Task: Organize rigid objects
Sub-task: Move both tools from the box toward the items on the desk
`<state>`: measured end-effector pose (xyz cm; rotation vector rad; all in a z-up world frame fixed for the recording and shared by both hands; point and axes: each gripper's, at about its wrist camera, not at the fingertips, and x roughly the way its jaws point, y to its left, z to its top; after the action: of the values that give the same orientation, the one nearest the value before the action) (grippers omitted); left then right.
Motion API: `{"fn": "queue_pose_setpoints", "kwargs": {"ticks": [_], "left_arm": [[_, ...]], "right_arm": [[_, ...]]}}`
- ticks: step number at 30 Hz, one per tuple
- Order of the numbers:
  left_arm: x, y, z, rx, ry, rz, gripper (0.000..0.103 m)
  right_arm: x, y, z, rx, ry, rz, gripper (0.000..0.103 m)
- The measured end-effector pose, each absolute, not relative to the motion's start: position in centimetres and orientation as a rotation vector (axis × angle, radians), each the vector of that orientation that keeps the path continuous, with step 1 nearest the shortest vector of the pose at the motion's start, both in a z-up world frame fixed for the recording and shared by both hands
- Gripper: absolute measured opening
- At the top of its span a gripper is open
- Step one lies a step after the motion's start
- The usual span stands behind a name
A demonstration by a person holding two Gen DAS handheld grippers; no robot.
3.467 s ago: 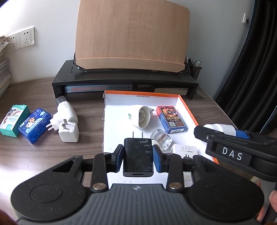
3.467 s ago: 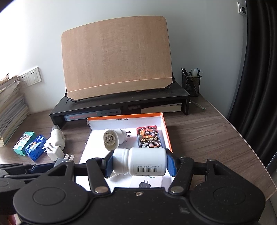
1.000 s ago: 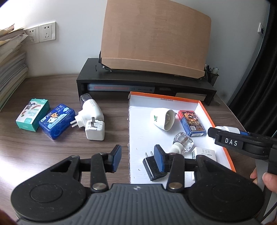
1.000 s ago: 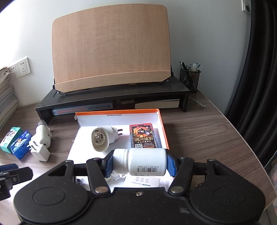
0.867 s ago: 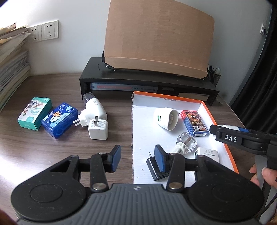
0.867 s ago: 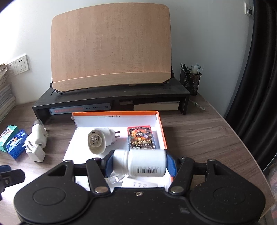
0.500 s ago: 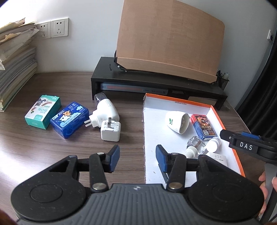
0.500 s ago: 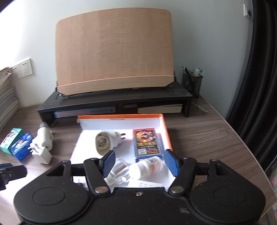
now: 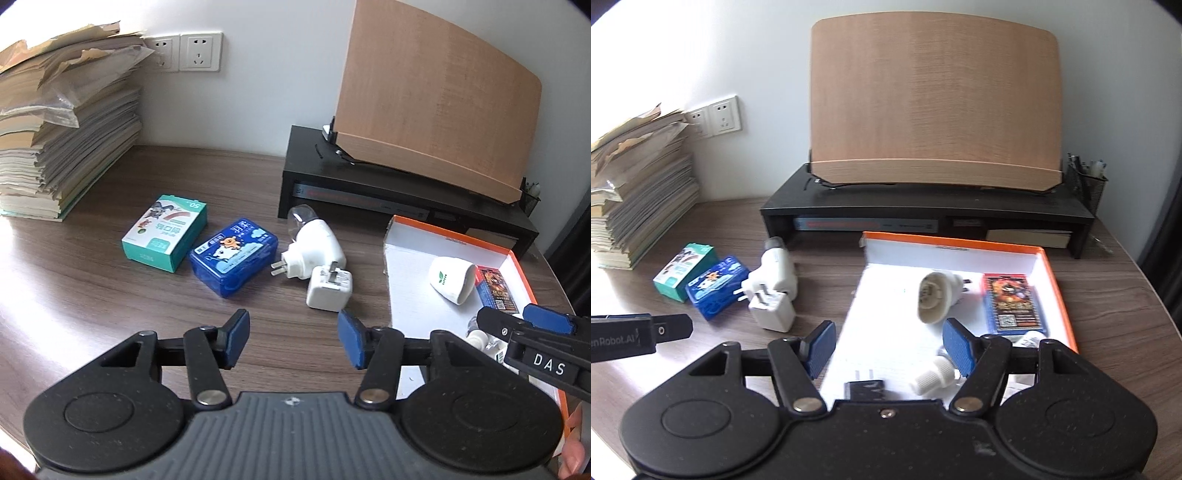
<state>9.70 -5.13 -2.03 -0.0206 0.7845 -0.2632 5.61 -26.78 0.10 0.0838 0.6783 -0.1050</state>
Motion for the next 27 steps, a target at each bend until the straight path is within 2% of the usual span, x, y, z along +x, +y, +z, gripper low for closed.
{"fn": "queue_pose_setpoints", "kwargs": {"ticks": [16, 27], "left_arm": [[12.9, 0.6, -2.5, -0.053, 0.788, -0.156, 0.061], [20.1, 3.8, -4.6, -0.014, 0.817, -0.118, 0.070]], "right_arm": [[8.2, -22.0, -0.3, 0.056, 0.690, -0.038, 0.078], [9.9, -20.5, -1.4, 0.063, 0.713, -0.069, 0.078]]}}
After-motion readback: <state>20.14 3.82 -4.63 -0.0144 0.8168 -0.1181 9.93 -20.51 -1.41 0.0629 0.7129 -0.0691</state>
